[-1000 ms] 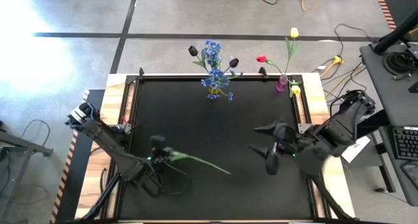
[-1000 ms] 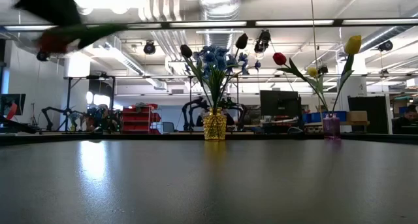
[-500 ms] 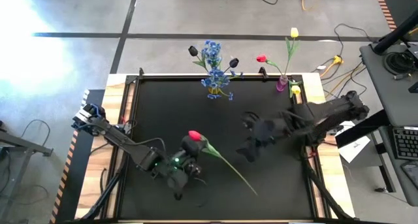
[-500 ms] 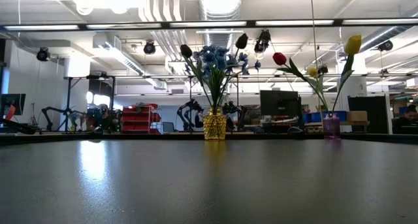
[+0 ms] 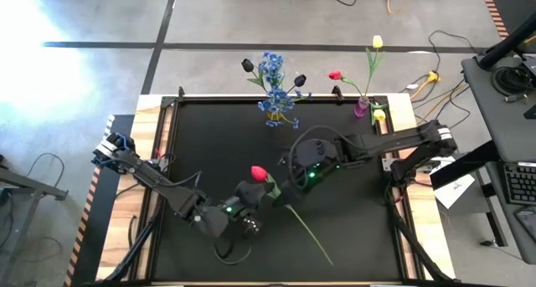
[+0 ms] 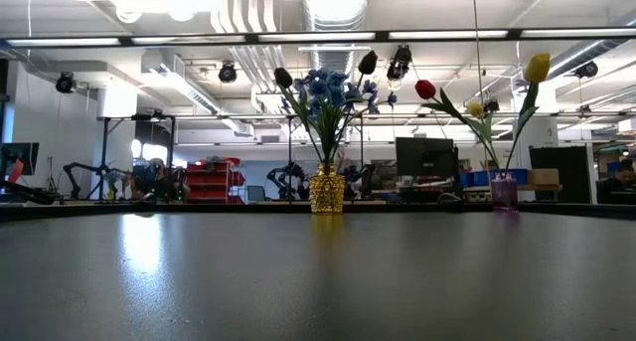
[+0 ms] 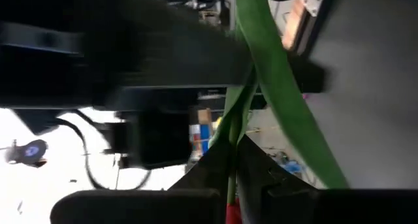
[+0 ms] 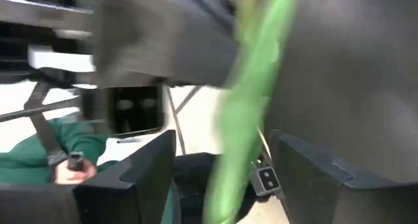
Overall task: Sort flowers into vase by color
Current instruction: Put the red flower into the pink vase
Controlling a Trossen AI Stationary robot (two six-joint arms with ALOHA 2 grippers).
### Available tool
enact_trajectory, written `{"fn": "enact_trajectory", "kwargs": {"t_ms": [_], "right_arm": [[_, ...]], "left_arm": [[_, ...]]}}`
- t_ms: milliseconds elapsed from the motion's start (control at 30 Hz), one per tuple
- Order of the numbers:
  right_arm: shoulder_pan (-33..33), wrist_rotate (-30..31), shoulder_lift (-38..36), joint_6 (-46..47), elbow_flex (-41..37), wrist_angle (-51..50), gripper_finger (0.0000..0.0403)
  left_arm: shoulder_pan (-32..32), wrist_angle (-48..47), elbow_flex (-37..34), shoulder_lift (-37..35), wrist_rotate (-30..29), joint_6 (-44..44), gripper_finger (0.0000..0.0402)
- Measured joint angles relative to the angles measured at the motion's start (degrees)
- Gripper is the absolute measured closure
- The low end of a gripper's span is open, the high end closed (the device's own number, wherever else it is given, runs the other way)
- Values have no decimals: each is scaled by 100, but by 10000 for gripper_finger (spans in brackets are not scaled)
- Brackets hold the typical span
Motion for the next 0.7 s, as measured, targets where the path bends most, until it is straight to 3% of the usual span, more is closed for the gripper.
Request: {"fn": "enact_trajectory", "kwargs": {"t_ms": [700], "right_arm": [[4,112,-62,51,1,-23,340]], "left_arm": [[3,241,7,-20,243,371,401]]}}
